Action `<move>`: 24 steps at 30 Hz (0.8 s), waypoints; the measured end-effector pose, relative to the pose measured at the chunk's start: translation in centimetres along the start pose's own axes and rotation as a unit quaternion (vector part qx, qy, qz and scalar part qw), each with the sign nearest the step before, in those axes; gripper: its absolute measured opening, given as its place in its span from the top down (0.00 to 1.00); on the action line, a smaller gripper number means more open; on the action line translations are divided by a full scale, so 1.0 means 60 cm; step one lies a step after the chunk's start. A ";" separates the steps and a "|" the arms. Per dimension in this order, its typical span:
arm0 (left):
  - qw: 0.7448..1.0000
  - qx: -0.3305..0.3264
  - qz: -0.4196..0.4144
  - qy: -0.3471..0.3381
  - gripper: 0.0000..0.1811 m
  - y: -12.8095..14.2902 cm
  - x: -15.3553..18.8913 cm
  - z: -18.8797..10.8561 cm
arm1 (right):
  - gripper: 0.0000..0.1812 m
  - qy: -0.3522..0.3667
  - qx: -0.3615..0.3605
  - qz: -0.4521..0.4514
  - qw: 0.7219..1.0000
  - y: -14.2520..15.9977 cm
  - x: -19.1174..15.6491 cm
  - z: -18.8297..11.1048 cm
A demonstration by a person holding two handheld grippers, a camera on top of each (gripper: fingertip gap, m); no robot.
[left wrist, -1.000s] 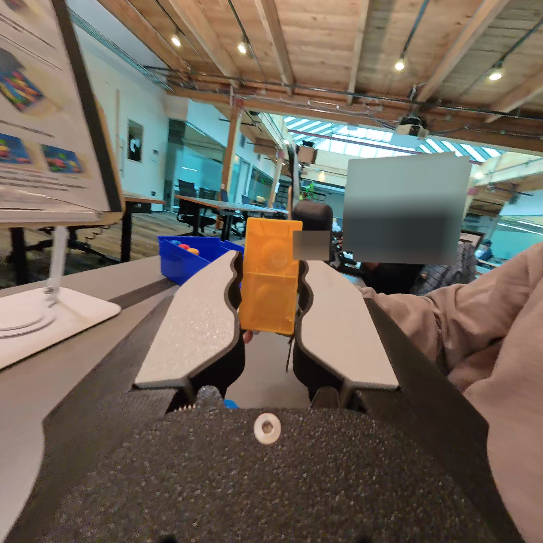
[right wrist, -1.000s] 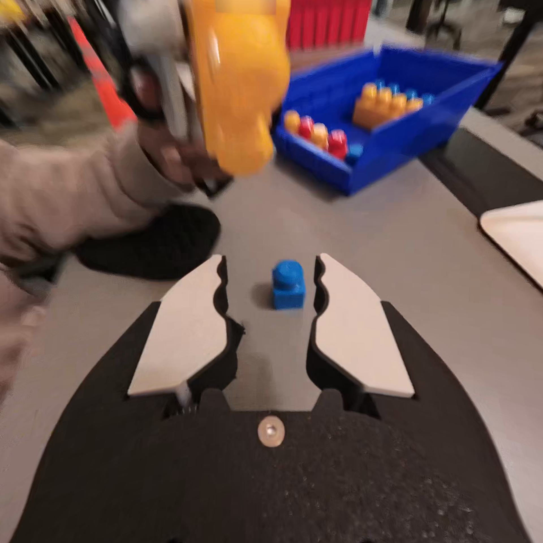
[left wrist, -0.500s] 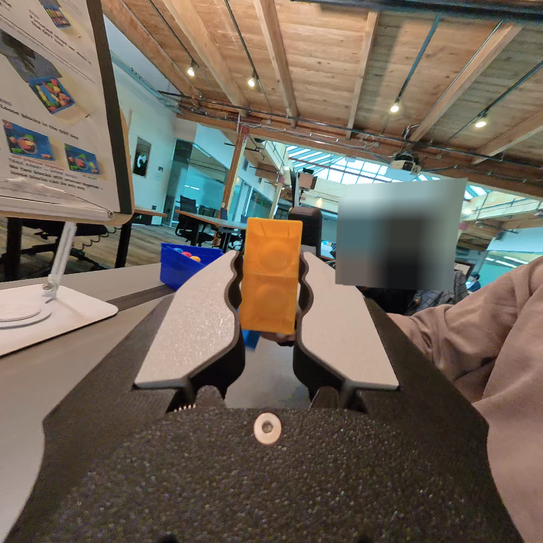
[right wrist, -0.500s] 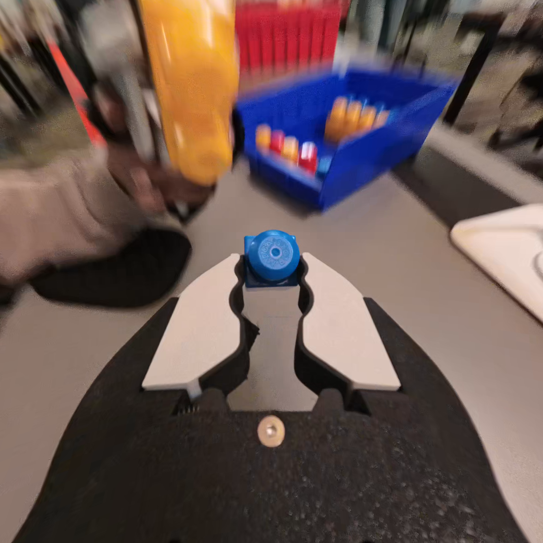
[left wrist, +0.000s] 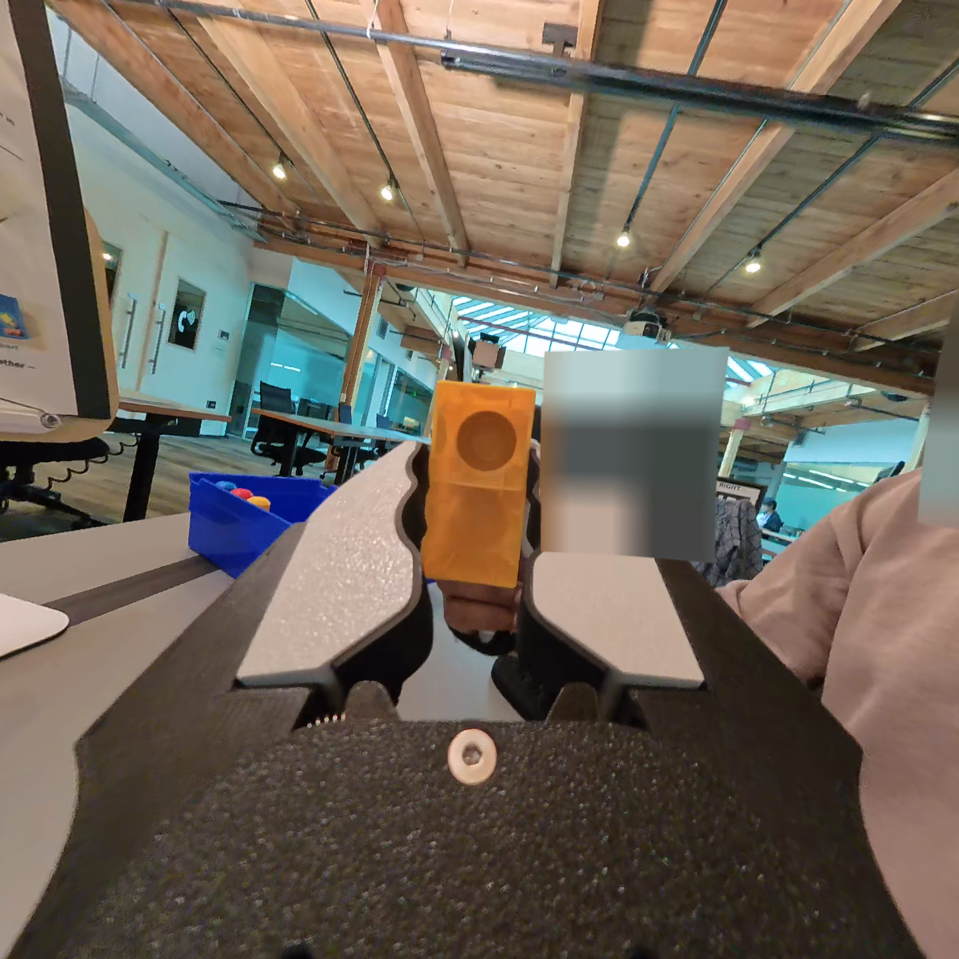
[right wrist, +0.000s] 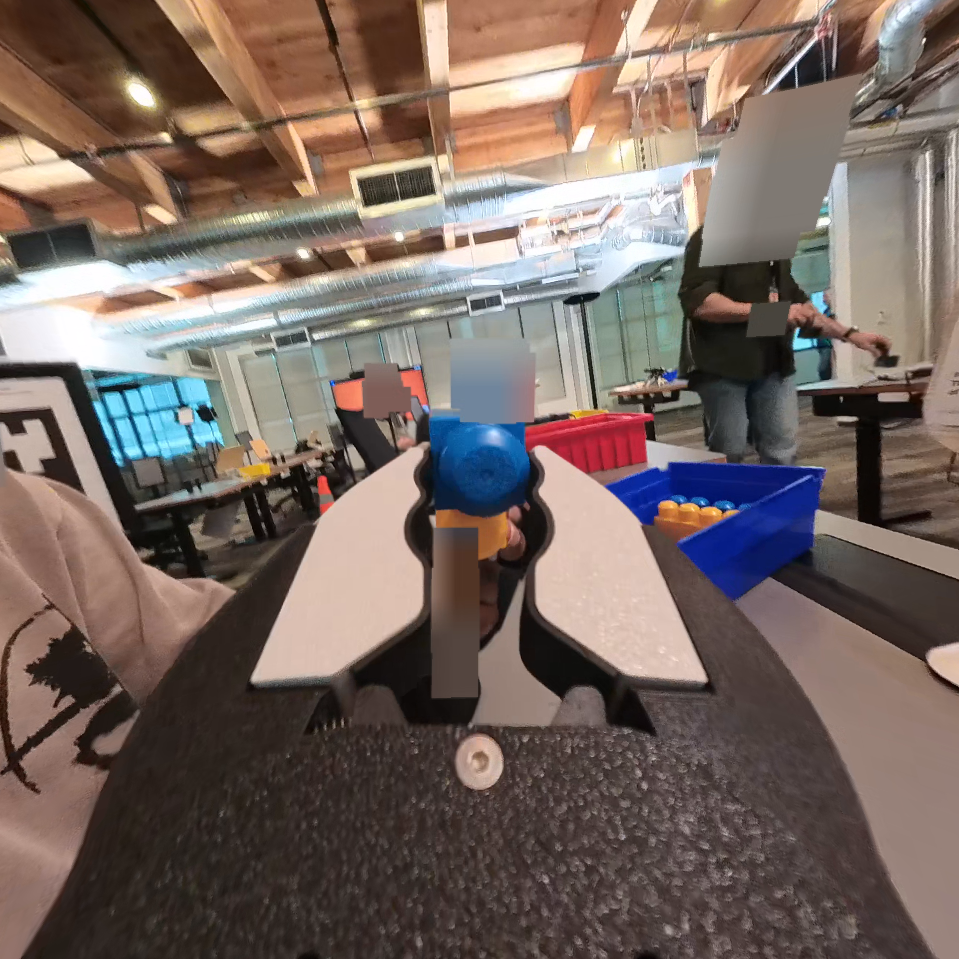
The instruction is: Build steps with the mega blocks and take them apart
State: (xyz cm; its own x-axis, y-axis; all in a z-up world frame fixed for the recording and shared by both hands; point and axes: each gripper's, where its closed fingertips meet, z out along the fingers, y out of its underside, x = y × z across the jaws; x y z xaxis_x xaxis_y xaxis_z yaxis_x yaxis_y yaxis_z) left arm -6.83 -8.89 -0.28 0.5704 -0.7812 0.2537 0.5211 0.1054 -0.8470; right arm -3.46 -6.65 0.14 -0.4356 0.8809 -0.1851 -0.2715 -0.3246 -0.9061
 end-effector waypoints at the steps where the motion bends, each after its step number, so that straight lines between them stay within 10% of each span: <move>1: 1.000 -0.010 -0.001 -0.001 0.80 0.003 -0.001 0.000 | 0.82 0.004 -0.006 -0.003 1.000 0.002 0.001 0.000; 15: 0.976 -0.216 0.012 0.002 0.80 0.123 -0.005 -0.005 | 0.81 -0.007 -0.174 -0.023 0.984 0.045 0.004 -0.048; 24: 0.976 -0.212 0.037 -0.034 0.81 0.159 -0.021 0.017 | 0.82 0.056 -0.221 -0.078 0.971 -0.017 0.017 -0.134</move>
State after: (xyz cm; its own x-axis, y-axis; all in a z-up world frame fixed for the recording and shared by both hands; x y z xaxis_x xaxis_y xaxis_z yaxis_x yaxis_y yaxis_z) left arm -1.94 -6.28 -8.23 0.6447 -0.7372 0.2023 0.1749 -0.1154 -0.9778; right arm 3.28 -2.64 -2.17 -0.3163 0.9474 -0.0495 0.0778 -0.0262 -0.9966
